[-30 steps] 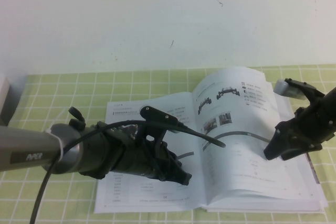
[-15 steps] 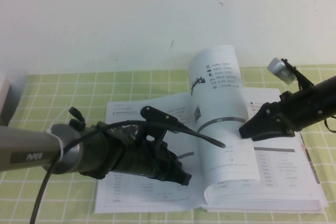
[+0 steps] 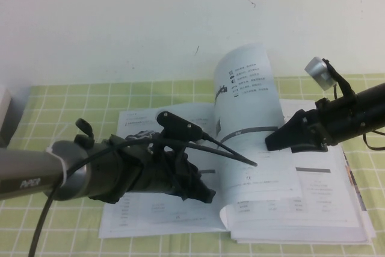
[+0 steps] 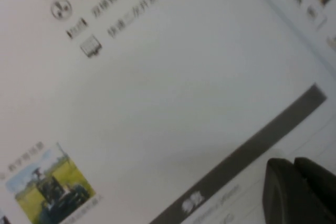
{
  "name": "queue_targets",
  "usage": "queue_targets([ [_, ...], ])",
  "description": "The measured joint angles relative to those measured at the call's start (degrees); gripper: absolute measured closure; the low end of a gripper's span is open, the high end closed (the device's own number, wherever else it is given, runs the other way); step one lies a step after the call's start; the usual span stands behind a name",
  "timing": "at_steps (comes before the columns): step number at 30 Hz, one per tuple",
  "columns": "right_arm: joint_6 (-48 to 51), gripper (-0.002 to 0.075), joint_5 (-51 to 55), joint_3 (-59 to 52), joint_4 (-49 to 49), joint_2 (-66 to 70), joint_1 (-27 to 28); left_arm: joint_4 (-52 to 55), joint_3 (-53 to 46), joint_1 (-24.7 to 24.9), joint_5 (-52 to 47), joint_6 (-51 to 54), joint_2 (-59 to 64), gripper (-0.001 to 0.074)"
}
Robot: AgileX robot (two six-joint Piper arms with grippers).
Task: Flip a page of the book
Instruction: Open the closed book
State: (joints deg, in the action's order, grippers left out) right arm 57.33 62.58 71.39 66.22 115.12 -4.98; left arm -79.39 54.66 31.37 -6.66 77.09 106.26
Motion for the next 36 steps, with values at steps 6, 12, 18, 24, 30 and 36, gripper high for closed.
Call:
queue_targets([
  [6,2.4,0.0337,0.1,0.0,2.3,0.1,-2.5,0.1,0.0,0.0,3.0,0.1,-4.6,0.0739],
  [12,5.1,0.0337,0.4,0.0,7.3,0.1,-3.6,0.1,0.0,0.0,4.4,0.7,-8.8,0.0739],
  [18,6.6,0.0337,0.4,0.0,11.7,0.1,-3.6,0.1,0.0,0.0,4.5,1.2,-10.1,0.0739],
  [24,6.8,0.0337,0.4,0.0,12.6,0.1,-3.6,0.1,-0.1,0.0,4.5,1.2,-10.1,0.0739],
  [30,6.8,0.0337,0.4,0.0,13.2,0.1,-3.6,0.1,-0.2,0.0,6.0,2.7,-9.8,0.0739],
  [36,6.8,0.0337,1.3,0.0,13.6,0.1,-3.6,-0.5,-2.2,-3.0,7.1,2.7,-5.4,0.0739],
])
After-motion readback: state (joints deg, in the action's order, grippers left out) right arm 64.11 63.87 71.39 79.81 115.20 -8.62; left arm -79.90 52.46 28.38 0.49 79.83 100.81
